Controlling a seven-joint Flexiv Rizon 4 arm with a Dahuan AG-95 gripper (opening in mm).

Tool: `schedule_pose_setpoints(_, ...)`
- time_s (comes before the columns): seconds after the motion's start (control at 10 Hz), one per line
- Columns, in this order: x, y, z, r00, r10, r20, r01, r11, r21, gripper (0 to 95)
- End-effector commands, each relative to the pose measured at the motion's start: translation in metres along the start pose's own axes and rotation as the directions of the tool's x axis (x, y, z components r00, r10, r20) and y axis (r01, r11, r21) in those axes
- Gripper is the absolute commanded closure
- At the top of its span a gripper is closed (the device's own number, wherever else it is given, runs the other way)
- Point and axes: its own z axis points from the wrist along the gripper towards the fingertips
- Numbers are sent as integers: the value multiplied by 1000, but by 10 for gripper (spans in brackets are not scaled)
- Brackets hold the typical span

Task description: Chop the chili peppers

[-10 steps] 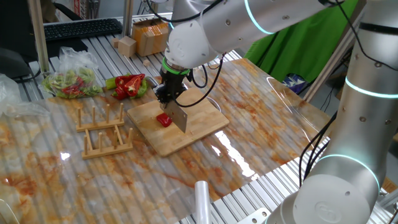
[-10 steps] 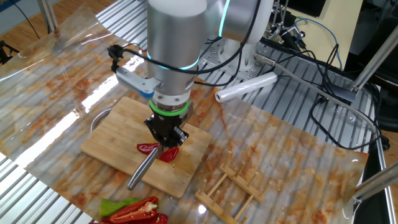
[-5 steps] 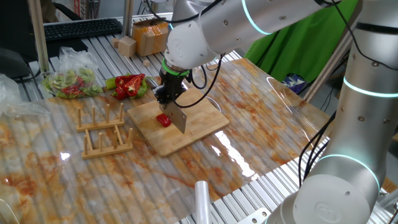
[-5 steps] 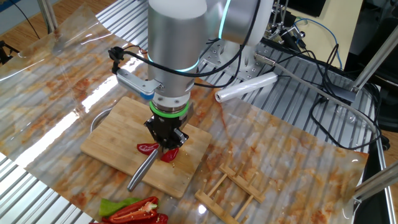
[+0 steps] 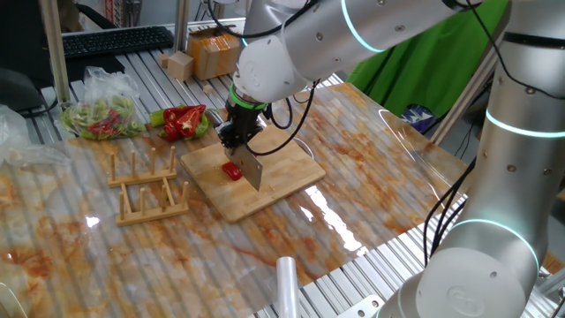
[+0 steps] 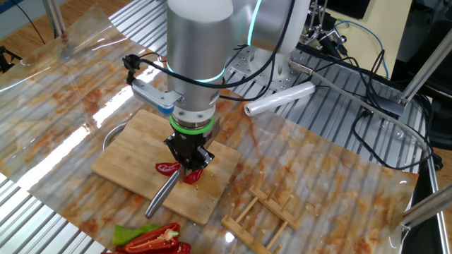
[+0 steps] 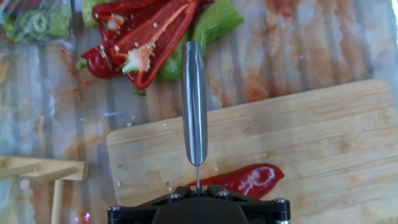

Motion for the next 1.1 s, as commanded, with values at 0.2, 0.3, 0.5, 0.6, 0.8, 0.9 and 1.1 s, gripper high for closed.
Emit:
schedule_pose_setpoints(0.2, -1, -1, -3, 1000, 2, 16, -2, 1000, 3, 950)
schedule_pose_setpoints(0.3, -1, -3, -8, 1000, -1, 16, 1, 1000, 3, 950)
schedule_pose_setpoints(0.5, 2, -6, -16, 1000, -6, 17, 6, 1000, 2, 950)
schedule_pose_setpoints(0.6, 4, -6, -19, 1000, -5, 15, 5, 1000, 1, 950)
schedule_pose_setpoints(0.8, 4, -4, -18, 1000, -4, 21, 4, 1000, 1, 950)
schedule_pose_setpoints(0.9, 3, 2, 4, 999, -3, 44, 3, 1000, 0, 950)
schedule_pose_setpoints(1.1, -2, 10, 51, 998, -7, 62, 7, 1000, 3, 950)
